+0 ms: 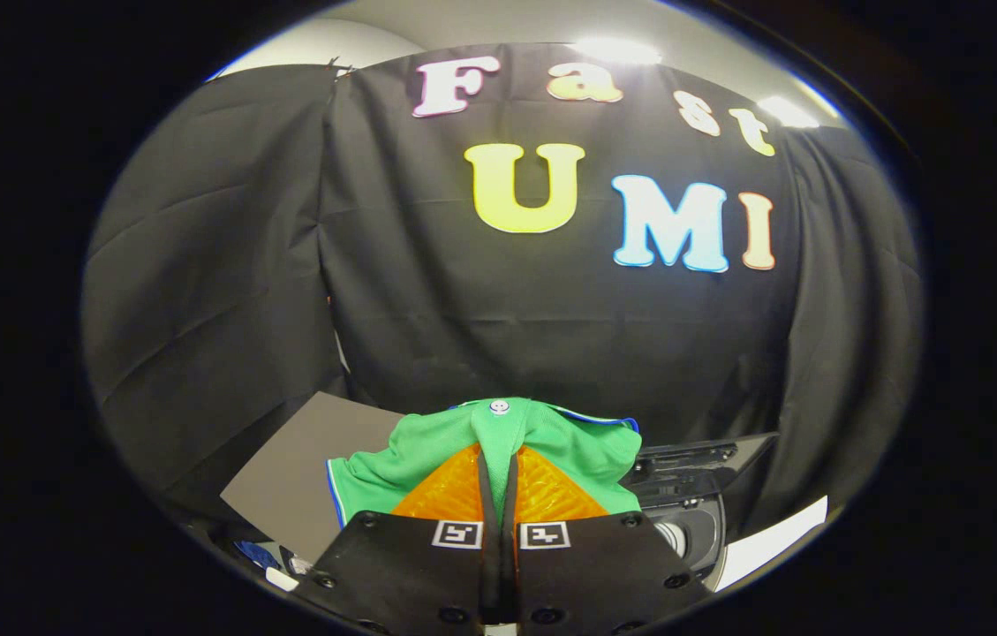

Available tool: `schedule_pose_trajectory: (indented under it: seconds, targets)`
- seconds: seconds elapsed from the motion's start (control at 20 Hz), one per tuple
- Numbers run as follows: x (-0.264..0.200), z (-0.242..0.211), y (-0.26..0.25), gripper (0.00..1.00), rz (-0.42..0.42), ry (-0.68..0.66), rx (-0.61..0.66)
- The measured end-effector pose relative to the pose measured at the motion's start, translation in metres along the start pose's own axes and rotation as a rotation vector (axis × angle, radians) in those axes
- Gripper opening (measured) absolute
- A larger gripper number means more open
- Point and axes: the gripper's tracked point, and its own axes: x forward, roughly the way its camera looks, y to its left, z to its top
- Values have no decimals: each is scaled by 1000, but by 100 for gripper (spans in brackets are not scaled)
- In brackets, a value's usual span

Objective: Put the clothes into the washing machine and then close the washing machine lid.

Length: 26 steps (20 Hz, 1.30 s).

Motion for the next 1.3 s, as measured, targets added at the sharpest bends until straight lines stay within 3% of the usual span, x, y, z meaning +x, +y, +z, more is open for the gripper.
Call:
schedule_pose_trajectory:
  seconds: [0.55,1.3]
  targets:
    - [-27,-17,-108,2,-121,-21,56]
    - [-13,-80,-226,1,-156,48,150]
